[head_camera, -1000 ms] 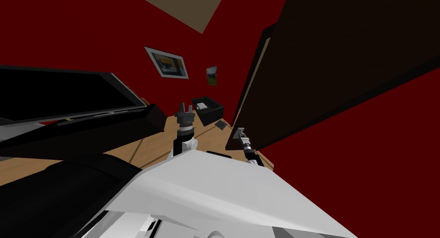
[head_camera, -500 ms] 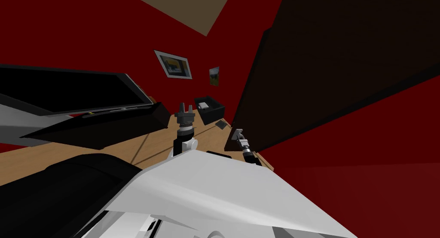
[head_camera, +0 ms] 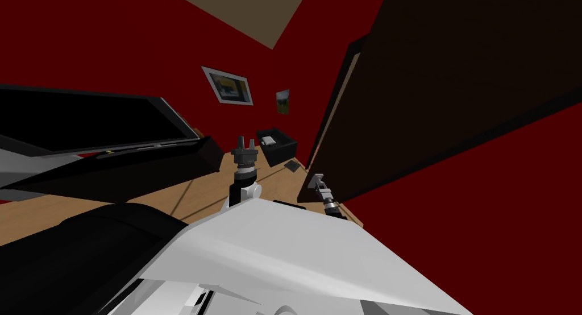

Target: Pull the door open

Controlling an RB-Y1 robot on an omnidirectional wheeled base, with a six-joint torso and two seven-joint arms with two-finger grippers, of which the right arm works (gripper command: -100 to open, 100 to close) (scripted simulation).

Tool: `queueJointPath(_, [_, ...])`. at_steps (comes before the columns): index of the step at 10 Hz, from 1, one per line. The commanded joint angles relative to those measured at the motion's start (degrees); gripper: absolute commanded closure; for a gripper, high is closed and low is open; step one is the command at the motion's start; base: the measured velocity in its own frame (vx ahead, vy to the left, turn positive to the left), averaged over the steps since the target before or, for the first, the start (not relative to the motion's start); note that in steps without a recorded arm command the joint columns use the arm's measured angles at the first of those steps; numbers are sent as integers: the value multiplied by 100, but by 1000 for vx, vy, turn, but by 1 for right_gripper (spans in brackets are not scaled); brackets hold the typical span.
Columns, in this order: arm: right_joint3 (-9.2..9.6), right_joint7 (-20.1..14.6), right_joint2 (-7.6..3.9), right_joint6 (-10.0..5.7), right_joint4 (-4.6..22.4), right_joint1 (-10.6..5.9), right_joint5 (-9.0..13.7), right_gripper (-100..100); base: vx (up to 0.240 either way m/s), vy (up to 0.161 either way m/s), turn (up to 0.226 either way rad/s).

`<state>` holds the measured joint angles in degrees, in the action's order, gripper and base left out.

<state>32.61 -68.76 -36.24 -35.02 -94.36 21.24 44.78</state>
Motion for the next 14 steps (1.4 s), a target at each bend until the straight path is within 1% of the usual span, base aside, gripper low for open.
queueJointPath(1, [140,-175,-231,-286,85,146,-77,100,56,30,1])
queueJointPath(2, [217,-270,-371,-490,127,237,-129,100,46,28,-11])
queueJointPath(3, [217,-270,-371,-542,127,237,-129,100,28,14,-12])
queueJointPath(4, [297,-370,-519,-767,171,333,-182,100,24,13,7])
queueJointPath(5, [381,-475,-675,-909,218,434,-239,100,34,10,-9])
queueJointPath(6, [381,-475,-675,-1007,218,434,-239,100,19,10,-7])
queueJointPath(8, [555,-692,-996,-1443,314,641,-356,100,13,6,-8])
queueJointPath(9, [642,-801,-1157,-1630,362,746,-414,100,27,5,11])
queueJointPath(10, [642,-801,-1157,-1744,362,746,-414,100,29,8,0])
queueJointPath(11, [729,-910,-1318,-1982,410,850,-473,100,33,3,-16])
queueJointPath(12, [814,-1016,-1475,-2128,457,951,-530,100,26,-7,-5])
queueJointPath(13, [756,-1181,-1530,-2233,611,910,-479,-100,-7,40,-40])
queueJointPath(14, [753,-1285,-1595,-2331,687,923,-470,-100,-32,92,-58])
